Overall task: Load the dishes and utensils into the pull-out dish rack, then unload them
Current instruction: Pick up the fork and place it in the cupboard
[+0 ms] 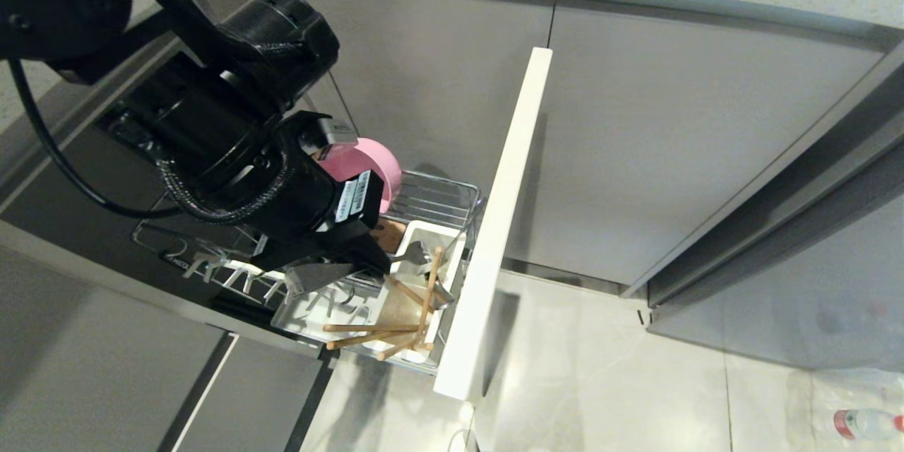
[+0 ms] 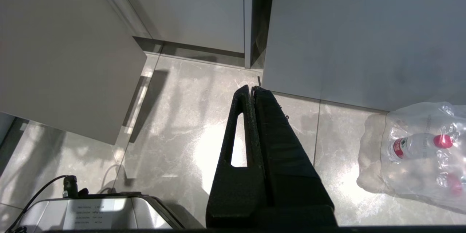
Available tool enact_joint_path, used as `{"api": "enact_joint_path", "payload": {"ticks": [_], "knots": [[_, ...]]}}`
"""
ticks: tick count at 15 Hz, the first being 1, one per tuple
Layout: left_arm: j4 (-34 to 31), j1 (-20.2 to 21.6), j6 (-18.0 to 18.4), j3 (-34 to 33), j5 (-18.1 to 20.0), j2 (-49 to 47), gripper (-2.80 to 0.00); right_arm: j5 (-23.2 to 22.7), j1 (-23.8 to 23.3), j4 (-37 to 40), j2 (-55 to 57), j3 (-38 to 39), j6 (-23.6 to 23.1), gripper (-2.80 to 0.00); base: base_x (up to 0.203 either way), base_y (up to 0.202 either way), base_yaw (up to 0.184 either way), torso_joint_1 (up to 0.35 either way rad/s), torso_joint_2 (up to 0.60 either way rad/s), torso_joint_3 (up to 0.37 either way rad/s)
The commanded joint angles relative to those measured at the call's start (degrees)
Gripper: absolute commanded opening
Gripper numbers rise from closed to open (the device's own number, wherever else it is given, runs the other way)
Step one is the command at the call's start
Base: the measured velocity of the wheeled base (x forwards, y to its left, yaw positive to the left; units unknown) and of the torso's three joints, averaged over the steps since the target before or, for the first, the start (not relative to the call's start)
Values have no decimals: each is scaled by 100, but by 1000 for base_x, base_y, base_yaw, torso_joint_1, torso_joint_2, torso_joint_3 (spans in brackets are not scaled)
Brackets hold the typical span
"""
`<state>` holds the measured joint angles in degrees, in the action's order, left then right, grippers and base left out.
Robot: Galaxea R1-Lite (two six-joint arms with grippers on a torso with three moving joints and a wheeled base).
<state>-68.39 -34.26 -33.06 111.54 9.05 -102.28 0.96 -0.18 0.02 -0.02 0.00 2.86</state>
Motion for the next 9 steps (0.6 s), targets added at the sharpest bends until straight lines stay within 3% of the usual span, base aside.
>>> {"api": "enact_joint_path", "payload": {"ticks": [1, 9], "knots": [[-31, -2, -25, -6, -8, -192, -280, 0, 1, -2, 2, 9, 4, -280, 0, 0, 0, 0, 0, 0], [296, 152, -104, 0, -8, -536, -280, 0, 1, -2, 2, 9, 4, -280, 0, 0, 0, 0, 0, 0]]}}
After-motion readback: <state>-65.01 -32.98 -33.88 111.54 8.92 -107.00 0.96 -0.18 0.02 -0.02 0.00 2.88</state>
